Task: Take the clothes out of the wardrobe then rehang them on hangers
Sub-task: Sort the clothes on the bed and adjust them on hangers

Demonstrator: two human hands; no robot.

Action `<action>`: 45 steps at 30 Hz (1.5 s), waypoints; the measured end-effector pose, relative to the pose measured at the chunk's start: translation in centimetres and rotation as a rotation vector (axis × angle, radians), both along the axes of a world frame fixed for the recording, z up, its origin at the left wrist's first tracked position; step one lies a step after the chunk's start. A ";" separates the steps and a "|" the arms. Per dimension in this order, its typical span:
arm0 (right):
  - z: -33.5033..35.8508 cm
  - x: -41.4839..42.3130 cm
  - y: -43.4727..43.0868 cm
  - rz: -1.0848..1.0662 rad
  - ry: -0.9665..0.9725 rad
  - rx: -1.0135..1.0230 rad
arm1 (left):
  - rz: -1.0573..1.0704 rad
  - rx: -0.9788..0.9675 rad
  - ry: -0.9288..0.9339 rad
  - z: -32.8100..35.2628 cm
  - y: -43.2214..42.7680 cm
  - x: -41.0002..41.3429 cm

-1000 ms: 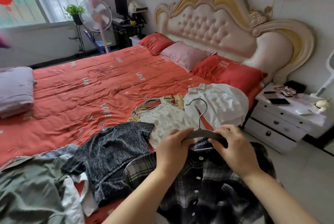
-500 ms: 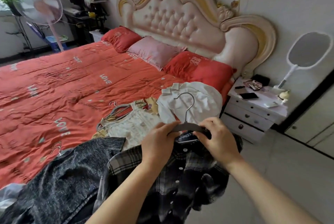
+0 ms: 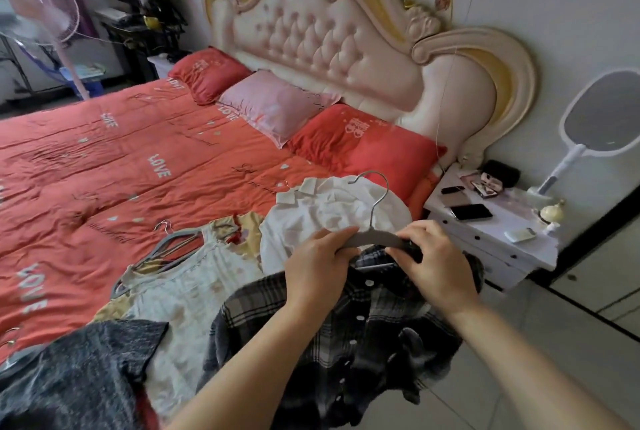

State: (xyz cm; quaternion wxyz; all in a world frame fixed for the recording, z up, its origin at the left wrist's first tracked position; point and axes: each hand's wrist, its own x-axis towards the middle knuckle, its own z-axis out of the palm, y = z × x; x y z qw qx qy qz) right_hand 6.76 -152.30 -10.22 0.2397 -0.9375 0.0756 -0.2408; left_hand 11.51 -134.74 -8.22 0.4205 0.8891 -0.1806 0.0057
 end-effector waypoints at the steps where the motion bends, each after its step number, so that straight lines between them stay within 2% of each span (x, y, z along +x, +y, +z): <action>1: 0.1 1.1 -1.9 0.004 0.006 -0.002 | 0.009 0.002 0.013 0.1 -1.8 0.9; 8: 2.1 10.5 -10.6 0.145 -0.012 -0.085 | 0.132 -0.074 0.056 0.6 -10.2 7.8; 24: -0.4 34.2 -14.1 0.303 0.078 -0.067 | 0.305 -0.093 0.092 -3.5 -14.2 28.8; 36: -9.4 51.8 -12.0 0.533 0.290 0.028 | 0.543 -0.063 0.295 -11.4 -12.8 42.4; 45: -20.1 62.3 -9.9 0.663 0.538 0.102 | 0.674 0.112 0.436 -20.2 -11.6 51.0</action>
